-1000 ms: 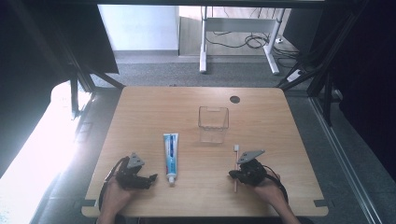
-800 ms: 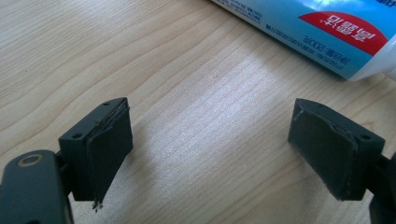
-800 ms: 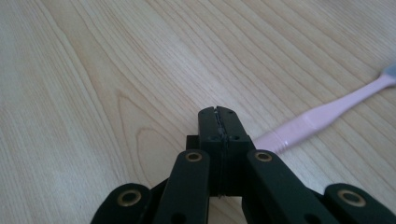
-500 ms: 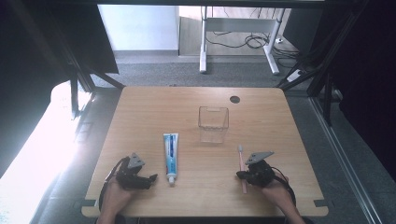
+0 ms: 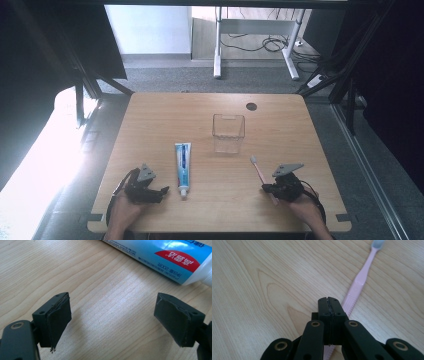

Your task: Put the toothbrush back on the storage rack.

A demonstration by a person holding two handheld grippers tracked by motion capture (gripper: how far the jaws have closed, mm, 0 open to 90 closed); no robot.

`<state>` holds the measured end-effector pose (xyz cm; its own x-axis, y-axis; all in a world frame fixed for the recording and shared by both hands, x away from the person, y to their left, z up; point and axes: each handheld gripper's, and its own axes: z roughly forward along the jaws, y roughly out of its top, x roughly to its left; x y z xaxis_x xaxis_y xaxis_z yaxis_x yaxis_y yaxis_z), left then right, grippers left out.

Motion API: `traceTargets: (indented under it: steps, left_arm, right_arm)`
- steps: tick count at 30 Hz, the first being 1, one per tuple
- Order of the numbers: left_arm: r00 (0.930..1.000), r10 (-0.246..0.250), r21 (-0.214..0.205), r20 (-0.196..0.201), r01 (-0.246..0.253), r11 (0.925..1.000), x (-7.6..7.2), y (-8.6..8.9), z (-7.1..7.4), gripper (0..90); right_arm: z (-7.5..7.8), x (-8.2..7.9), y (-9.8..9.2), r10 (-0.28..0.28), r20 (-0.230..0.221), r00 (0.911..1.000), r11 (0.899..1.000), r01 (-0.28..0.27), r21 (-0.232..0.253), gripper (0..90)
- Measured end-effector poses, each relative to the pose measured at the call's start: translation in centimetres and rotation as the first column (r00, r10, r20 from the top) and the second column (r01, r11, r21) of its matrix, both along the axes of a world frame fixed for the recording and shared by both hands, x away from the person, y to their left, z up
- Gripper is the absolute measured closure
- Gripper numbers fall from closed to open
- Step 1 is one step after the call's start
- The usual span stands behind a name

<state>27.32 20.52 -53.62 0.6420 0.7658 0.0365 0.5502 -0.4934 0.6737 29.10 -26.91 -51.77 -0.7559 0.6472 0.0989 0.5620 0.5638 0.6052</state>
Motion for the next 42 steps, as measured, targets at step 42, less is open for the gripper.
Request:
traceTargets:
  steps: [42]
  left_arm:
    - [1.0000, 0.003, 0.005, 0.002, -0.003, 1.0000, -0.1, 0.0, 0.1, 14.3]
  right_arm:
    - [2.7, 1.0, -2.9, -0.077, -0.055, 0.9955, 0.988, 0.069, -0.137, 73.9]
